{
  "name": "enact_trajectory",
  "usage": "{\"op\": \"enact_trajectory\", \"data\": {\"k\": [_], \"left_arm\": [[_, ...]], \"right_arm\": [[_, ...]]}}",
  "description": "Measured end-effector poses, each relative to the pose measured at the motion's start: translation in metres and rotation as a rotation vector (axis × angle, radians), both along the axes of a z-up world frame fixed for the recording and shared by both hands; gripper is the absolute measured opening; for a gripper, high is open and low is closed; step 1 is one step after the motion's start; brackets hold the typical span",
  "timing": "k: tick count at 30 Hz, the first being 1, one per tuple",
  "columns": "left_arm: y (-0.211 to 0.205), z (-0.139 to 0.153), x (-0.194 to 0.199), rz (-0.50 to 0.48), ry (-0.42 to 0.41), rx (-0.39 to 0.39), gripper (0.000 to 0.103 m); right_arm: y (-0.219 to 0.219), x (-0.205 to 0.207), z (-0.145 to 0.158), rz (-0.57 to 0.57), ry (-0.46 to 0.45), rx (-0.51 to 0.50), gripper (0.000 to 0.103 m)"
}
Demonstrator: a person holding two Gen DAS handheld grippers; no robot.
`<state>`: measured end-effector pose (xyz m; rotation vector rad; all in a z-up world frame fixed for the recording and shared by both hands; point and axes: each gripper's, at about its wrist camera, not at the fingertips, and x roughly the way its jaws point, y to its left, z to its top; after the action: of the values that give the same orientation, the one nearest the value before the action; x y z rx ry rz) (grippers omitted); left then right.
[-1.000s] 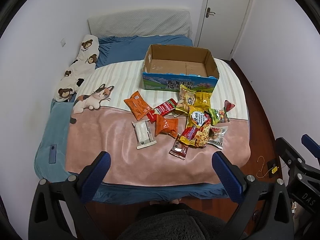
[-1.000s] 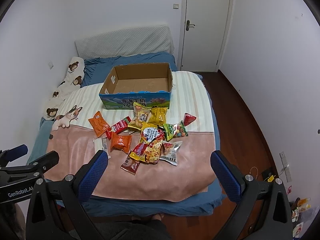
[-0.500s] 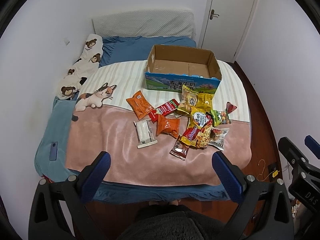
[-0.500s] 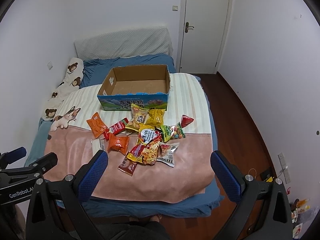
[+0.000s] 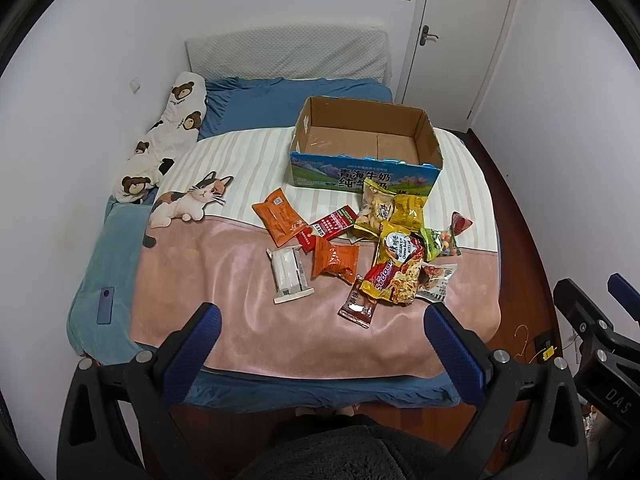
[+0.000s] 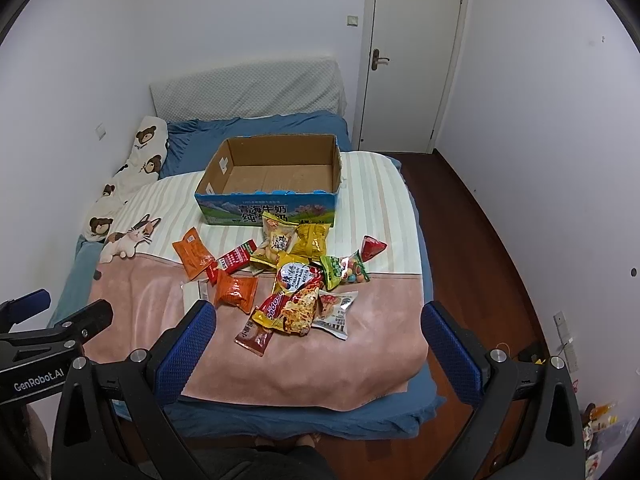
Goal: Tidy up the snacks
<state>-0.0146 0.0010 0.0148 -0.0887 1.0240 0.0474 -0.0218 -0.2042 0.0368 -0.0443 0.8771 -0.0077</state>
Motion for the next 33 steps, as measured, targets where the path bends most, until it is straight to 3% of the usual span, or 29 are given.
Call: {"op": "enact_trajectory", "data": {"k": [33], "left_arm": [[0.006, -0.004, 0.011, 0.008, 0.0, -0.018, 0.103]], "right_arm": [[0.005, 0.016, -0.003, -0.006, 0.008, 0.004, 0.103]]}}
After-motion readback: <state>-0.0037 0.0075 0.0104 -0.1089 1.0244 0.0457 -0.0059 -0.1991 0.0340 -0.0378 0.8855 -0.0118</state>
